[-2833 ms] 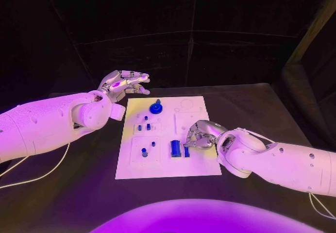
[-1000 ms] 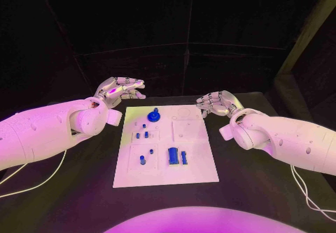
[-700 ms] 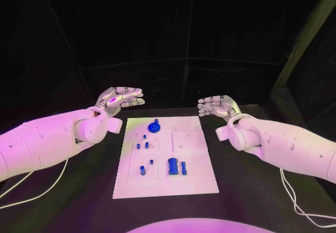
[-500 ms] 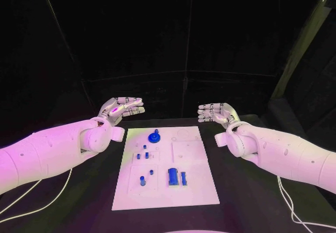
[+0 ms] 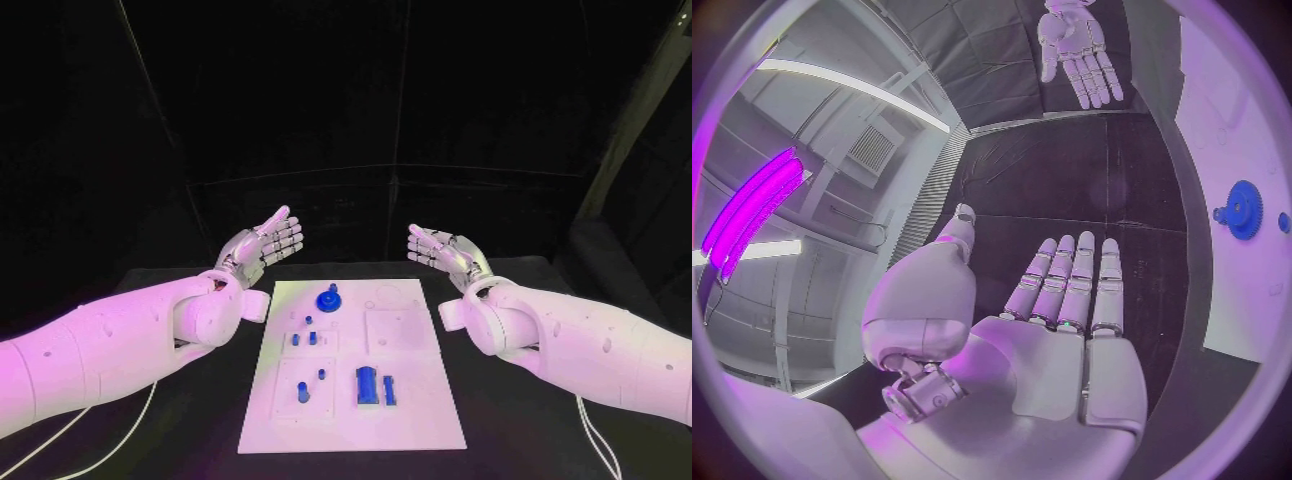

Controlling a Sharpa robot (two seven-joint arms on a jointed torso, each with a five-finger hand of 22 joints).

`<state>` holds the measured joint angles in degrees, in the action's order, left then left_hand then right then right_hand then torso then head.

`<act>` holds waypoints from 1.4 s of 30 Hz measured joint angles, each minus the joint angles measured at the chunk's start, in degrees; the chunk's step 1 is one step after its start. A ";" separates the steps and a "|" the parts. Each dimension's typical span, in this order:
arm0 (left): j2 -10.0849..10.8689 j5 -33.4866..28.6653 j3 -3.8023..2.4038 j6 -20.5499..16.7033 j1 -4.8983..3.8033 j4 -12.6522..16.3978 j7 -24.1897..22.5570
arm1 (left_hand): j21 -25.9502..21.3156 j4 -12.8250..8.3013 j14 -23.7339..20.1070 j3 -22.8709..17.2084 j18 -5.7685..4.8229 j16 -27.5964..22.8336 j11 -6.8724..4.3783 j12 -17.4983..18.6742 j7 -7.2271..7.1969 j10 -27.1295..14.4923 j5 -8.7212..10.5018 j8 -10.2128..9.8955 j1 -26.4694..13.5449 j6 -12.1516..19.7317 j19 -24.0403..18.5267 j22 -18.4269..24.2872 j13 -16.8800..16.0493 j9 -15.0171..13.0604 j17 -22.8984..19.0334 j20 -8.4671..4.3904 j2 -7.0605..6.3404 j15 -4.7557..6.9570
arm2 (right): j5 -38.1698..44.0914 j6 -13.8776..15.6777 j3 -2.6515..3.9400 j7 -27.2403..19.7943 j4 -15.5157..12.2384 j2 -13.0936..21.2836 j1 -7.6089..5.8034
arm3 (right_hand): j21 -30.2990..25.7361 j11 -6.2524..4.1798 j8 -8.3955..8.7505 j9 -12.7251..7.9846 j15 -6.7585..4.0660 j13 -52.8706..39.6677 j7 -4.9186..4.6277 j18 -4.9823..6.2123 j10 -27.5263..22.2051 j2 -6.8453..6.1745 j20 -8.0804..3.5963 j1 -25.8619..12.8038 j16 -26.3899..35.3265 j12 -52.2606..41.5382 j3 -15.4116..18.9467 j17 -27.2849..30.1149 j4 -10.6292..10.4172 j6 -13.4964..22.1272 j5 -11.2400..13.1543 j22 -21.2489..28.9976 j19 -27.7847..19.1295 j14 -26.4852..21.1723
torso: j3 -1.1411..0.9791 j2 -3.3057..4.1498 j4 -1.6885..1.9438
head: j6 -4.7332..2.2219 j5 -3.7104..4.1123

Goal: Assemble the parts on the task board

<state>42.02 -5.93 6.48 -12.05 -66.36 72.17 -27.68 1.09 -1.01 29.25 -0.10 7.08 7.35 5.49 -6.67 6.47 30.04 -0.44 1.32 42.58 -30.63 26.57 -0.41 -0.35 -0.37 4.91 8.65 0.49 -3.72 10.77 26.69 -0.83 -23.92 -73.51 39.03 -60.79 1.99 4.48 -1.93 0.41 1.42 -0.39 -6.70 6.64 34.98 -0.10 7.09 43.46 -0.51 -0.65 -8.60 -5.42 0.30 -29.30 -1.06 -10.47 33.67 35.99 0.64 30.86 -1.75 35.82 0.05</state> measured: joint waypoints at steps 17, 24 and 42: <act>2.51 3.72 -6.11 -24.71 5.98 16.70 -0.56 | -0.86 0.63 -14.72 0.00 -4.96 -6.12 -5.10 5.65 -5.79 -15.09 0.22 -0.86 -21.39 15.37 -13.18 0.30 0.28 0.30 -4.58 -6.46 -0.44 3.48 | -8.90 14.47 0.75 -4.06 -16.24 5.64 0.72 | -1.61 -4.22 1.49 -0.32 -1.34 0.33 5.89 -4.42 -17.60 0.11 -6.06 -21.83 0.24 0.24 6.04 5.06 -0.31 14.70 0.69 5.75 -16.88 -18.12 | -0.63 0.31 1.72 | -1.44 -0.05; 2.65 4.60 -6.37 -29.31 6.28 17.64 -0.77 | -0.86 0.63 -18.37 0.00 -5.86 -6.70 -5.38 6.27 -6.23 -18.84 0.22 -1.09 -26.73 19.26 -16.60 0.30 0.27 0.30 -4.75 -7.95 -0.46 3.65 | -10.08 16.03 0.76 -4.66 -16.28 5.65 0.72 | -1.61 -4.36 1.70 -0.35 -1.40 0.32 6.44 -5.37 -21.99 0.11 -6.78 -27.28 0.24 0.44 7.58 5.28 -0.32 18.45 0.69 8.97 -21.22 -22.61 | -0.64 0.31 1.75 | -1.45 -0.05; 2.67 5.13 -6.39 -31.59 6.29 17.69 -0.92 | -0.86 0.63 -28.68 0.00 -6.73 -6.95 -5.53 6.28 -6.40 -29.30 0.22 -1.09 -39.49 29.84 -26.23 0.35 0.25 0.29 -4.85 -8.64 -0.46 3.71 | -10.83 17.02 0.76 -5.06 -16.31 5.65 0.73 | -1.61 -4.49 1.70 -0.34 -1.43 0.31 6.71 -6.25 -34.12 0.08 -7.10 -41.44 0.23 0.44 8.27 5.36 -0.38 28.88 0.69 10.42 -32.80 -35.07 | -0.64 0.32 1.76 | -1.45 -0.05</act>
<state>44.69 -0.80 0.09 -43.64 -60.06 89.86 -28.60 0.23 -0.38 0.57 -0.10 0.35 0.40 -0.04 -0.40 0.06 0.74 -0.22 0.23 3.09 -0.78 0.33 -0.06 -0.10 -0.09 0.06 0.00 0.03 -0.01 -0.07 43.71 -0.06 -28.98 -89.82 44.68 -60.06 0.38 -0.01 -0.22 0.08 0.00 -0.08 0.01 0.39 0.86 -0.03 0.00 2.02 -0.28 -0.21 -0.33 -0.06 -0.08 -0.42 -0.37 -0.05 0.87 0.92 0.00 31.18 0.01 34.37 -0.01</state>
